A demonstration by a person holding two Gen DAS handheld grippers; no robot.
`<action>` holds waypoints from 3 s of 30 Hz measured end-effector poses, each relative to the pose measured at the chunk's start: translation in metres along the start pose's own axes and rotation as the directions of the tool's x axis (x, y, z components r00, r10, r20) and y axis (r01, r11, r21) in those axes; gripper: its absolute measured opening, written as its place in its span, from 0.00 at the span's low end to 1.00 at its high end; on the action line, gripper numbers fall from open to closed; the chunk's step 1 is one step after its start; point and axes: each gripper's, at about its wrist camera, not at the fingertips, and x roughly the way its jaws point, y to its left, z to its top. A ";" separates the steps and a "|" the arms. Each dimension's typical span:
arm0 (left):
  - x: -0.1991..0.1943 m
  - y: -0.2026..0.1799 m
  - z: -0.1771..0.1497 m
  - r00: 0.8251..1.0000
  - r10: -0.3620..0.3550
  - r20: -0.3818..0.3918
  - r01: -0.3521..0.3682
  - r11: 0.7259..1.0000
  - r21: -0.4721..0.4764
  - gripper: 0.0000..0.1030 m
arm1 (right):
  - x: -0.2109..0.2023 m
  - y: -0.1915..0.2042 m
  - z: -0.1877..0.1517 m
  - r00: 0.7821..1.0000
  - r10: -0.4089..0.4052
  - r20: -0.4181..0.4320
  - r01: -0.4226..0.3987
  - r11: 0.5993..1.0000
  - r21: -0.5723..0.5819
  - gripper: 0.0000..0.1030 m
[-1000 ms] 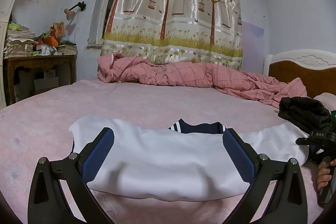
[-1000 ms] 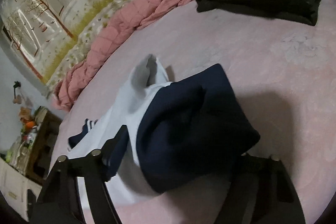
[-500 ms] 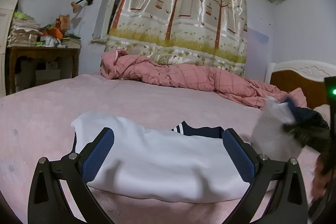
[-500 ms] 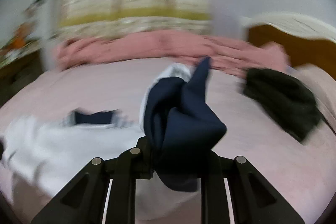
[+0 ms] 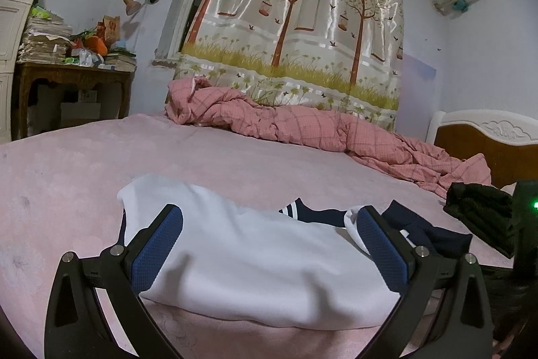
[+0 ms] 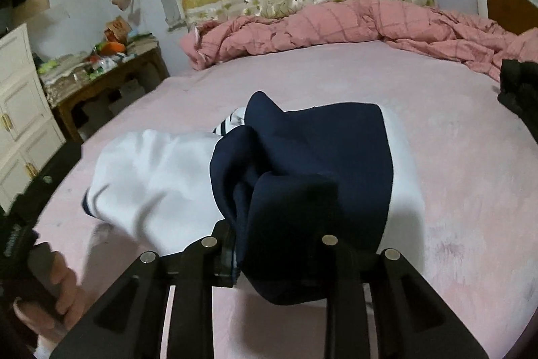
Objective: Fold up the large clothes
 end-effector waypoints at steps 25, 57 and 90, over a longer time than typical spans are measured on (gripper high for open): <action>0.002 -0.008 0.000 1.000 0.021 0.019 -0.021 0.999 0.032 1.00 | -0.074 -0.008 -0.008 0.976 0.031 0.215 -0.048 0.996 0.078 0.68; -0.003 0.051 0.005 0.988 0.152 -0.006 -0.151 0.977 -0.149 1.00 | -0.011 0.035 -0.001 0.978 -0.205 0.033 0.207 0.973 -0.100 0.71; 0.060 0.098 -0.022 0.895 0.146 -0.420 -0.262 0.937 -0.231 1.00 | -0.052 -0.005 -0.018 0.965 -0.184 0.185 0.194 0.980 -0.037 0.82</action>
